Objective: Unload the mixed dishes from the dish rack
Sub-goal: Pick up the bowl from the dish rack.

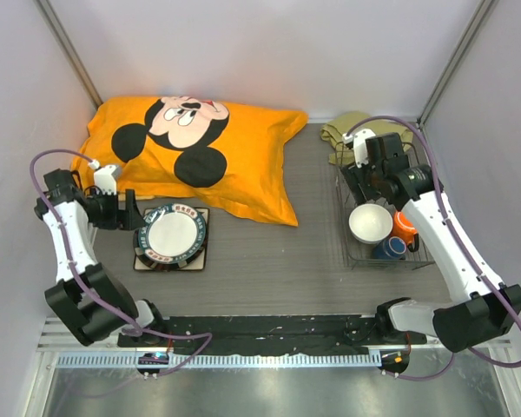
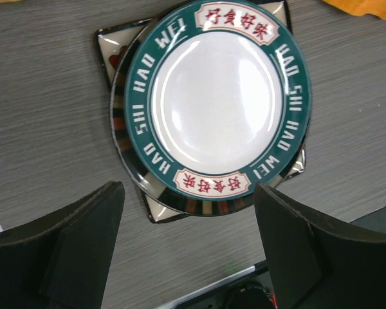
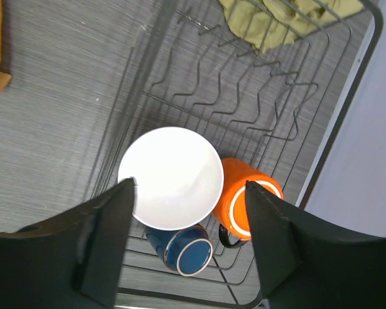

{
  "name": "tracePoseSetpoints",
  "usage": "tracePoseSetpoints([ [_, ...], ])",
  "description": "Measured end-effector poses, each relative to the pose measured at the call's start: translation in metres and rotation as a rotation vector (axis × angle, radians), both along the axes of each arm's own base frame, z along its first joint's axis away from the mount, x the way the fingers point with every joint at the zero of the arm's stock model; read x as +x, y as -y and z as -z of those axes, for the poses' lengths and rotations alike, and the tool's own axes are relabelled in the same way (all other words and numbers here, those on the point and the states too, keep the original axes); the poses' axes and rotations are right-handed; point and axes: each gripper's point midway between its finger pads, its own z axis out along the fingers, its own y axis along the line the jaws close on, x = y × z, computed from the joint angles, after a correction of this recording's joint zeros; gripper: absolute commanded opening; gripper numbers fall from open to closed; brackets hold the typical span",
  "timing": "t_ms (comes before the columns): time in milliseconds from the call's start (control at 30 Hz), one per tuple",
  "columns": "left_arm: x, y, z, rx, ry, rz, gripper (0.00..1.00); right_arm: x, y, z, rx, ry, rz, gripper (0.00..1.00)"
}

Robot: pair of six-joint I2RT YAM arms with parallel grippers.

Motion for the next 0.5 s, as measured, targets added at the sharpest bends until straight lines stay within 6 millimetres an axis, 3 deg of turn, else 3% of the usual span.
tracePoseSetpoints([
  [200, -0.010, 0.030, -0.018, -0.015, 0.033, 0.081, 0.96, -0.003, 0.022, 0.023, -0.054, -0.046, 0.053, 0.68],
  [500, -0.012, 0.067, -0.021, -0.047, 0.025, 0.174, 1.00, -0.006, 0.054, 0.060, -0.124, -0.130, 0.113, 0.67],
])
